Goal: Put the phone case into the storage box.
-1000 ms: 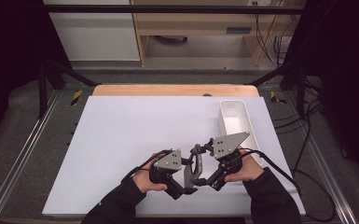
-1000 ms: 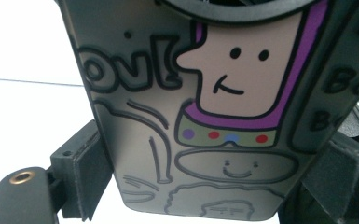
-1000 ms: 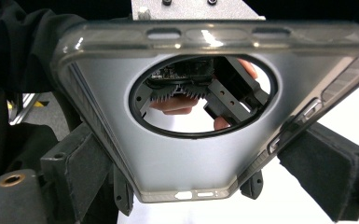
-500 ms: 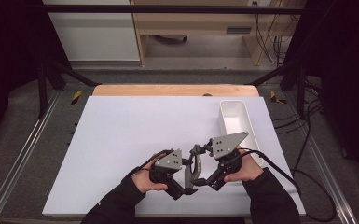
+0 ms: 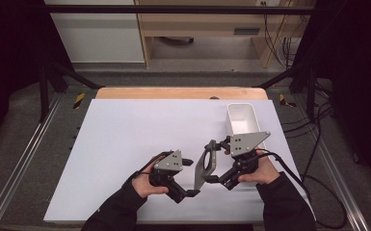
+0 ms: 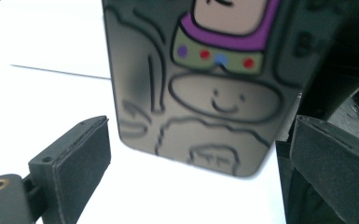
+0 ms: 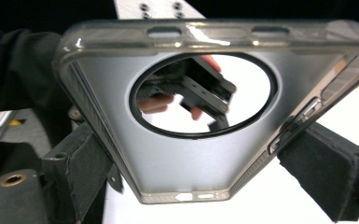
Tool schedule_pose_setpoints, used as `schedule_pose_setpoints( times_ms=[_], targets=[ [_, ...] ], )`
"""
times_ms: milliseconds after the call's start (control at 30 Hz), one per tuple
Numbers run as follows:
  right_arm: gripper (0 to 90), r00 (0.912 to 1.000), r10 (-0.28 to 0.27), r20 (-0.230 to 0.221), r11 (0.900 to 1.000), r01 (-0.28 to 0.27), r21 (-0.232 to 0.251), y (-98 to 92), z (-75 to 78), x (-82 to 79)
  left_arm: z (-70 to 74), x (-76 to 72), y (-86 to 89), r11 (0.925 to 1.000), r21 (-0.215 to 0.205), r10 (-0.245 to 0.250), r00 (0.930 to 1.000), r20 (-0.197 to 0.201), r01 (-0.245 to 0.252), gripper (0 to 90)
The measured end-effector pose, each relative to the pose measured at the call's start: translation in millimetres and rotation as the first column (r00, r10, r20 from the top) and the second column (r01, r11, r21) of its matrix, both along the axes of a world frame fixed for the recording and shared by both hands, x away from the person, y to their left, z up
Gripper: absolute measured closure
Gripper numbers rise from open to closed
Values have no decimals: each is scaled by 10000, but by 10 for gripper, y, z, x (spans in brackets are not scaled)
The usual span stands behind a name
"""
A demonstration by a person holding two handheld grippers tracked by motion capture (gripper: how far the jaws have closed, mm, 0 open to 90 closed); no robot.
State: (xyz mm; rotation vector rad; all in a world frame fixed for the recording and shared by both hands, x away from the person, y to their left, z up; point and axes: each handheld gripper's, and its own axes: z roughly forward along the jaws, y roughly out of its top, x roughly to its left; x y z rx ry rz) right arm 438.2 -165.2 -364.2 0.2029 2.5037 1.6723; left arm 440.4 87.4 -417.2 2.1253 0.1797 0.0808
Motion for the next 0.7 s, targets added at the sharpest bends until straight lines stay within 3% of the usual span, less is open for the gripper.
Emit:
schedule_pose_setpoints(
  times_ms=[233,433,700],
  targets=[
    [119,9961,-884,-63,9960,885,138,-147,30,37,21,13,143,9974,-261,665,9978,7,-665,25],
    [119,9881,-1535,-72,9880,1536,160,-245,53,31,54,26,321,9897,-523,1341,9909,104,-1334,18],
    [118,9801,-1984,-77,9792,1986,408,-336,123,18,54,38,599,9684,-908,2348,9719,190,-2322,7]
  ],
)
